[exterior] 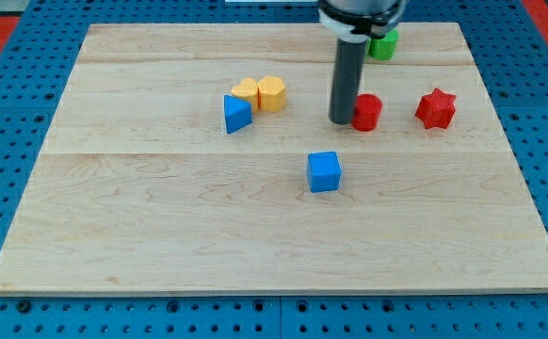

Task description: Push blue cube slightly left

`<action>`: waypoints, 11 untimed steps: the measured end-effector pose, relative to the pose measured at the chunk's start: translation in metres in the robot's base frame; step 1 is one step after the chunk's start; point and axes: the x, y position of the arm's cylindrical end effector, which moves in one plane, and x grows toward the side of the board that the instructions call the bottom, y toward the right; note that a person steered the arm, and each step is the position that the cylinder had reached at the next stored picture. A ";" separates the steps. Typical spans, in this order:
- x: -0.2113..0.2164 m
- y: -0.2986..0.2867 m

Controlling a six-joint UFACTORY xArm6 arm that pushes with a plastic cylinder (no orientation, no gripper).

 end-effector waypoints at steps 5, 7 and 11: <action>0.066 -0.015; 0.066 -0.015; 0.108 -0.053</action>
